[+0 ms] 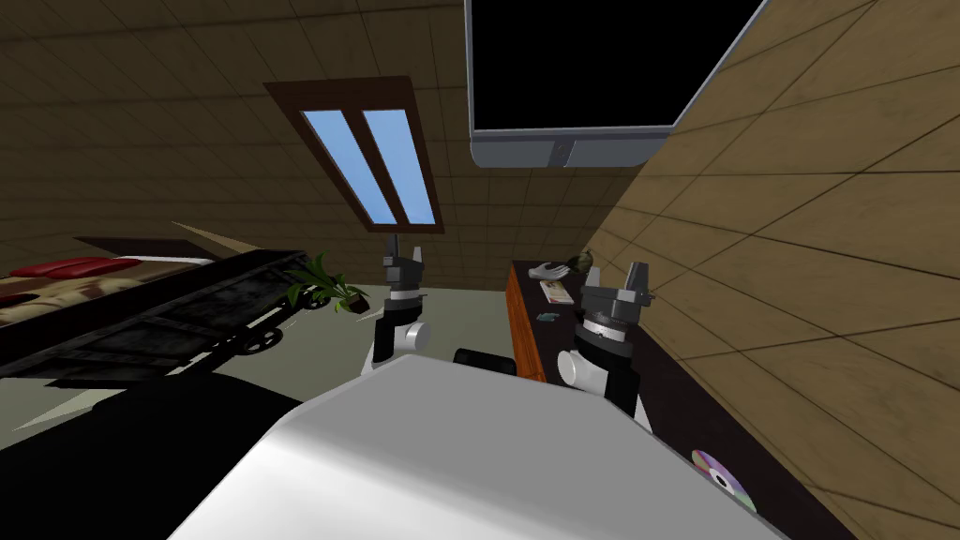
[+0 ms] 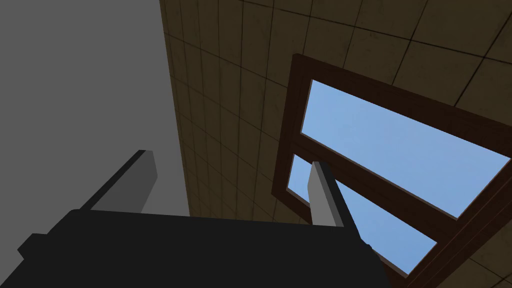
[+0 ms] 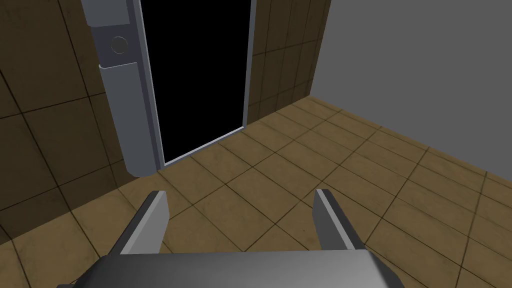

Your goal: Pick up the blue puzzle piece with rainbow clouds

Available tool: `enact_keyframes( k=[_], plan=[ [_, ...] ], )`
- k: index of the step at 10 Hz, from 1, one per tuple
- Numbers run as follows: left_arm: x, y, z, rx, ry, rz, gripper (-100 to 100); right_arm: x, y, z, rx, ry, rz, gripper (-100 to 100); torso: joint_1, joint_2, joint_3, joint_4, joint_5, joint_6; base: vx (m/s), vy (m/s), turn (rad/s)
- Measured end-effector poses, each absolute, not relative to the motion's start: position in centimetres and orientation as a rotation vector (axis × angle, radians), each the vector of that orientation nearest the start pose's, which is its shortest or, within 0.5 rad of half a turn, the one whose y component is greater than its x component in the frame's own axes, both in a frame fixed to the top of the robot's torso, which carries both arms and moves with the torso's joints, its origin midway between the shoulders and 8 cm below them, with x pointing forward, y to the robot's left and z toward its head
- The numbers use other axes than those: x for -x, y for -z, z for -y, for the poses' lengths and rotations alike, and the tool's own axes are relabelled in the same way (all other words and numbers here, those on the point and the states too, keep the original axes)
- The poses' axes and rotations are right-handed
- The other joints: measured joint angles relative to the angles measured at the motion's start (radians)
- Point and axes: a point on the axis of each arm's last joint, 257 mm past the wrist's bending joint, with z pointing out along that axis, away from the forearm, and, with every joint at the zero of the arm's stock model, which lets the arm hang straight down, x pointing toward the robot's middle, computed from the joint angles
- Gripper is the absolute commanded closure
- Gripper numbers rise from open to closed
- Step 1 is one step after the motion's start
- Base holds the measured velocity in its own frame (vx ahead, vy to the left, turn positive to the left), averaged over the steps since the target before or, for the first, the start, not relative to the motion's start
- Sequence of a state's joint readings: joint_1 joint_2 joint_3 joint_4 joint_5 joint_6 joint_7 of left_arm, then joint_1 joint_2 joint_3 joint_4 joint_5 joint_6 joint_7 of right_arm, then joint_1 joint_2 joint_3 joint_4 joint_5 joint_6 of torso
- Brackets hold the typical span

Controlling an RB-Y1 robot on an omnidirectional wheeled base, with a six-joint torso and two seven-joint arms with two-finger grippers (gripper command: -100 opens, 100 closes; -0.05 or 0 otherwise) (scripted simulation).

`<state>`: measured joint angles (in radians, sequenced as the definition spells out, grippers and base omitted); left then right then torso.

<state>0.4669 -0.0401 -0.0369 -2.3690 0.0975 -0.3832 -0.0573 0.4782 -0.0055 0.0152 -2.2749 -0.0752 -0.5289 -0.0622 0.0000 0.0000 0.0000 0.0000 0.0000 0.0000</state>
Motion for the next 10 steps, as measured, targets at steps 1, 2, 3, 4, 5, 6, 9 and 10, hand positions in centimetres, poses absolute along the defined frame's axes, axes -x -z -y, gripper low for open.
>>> enact_keyframes(
  k=[1,2,3,4,5,6,9,10],
  plan=[
    [-34.7,-5.2,-27.7,0.725,1.367,-0.538,0,-34.2,-3.0,28.3,-0.697,-1.445,-0.541,-100,0.004,0.000,0.000,0.000,0.001,0.000,0.027,0.120,-0.009],
    [-34.7,-5.2,-27.7,0.725,1.367,-0.538,0,-34.5,-2.4,28.7,-0.711,-1.452,-0.559,-100,0.007,-0.001,-0.001,0.000,0.001,0.000,0.031,0.111,-0.017],
    [-34.6,-5.2,-27.7,0.725,1.367,-0.538,0,-34.8,-1.7,29.2,-0.733,-1.460,-0.572,-100,0.007,-0.002,-0.001,0.000,0.002,0.000,0.036,0.094,-0.019],
    [-34.6,-5.2,-27.7,0.725,1.367,-0.538,0,-34.9,-1.1,29.7,-0.762,-1.468,-0.581,-100,0.006,-0.002,-0.001,0.000,0.001,0.000,0.057,0.073,-0.022],
    [-34.6,-5.2,-27.7,0.725,1.367,-0.538,0,-35.2,0.0,30.5,-0.800,-1.476,-0.588,-100,0.005,-0.003,-0.002,-0.001,0.001,0.000,0.063,0.071,-0.025],
    [-34.6,-5.2,-27.7,0.725,1.367,-0.538,0,-35.5,0.9,31.5,-0.842,-1.486,-0.589,-100,0.004,-0.004,-0.002,-0.001,0.001,0.000,0.069,0.074,-0.025],
    [-34.6,-5.2,-27.7,0.725,1.367,-0.538,0,-35.7,3.7,34.0,-0.976,-1.509,-0.580,-100,0.004,-0.004,-0.002,-0.001,0.001,0.000,0.057,0.059,-0.024],
    [-34.6,-5.2,-27.7,0.725,1.367,-0.538,0,-35.6,4.3,34.9,-1.018,-1.516,-0.570,-100,0.002,-0.003,-0.002,-0.001,0.001,0.000,0.065,0.037,-0.041]
  ],
)
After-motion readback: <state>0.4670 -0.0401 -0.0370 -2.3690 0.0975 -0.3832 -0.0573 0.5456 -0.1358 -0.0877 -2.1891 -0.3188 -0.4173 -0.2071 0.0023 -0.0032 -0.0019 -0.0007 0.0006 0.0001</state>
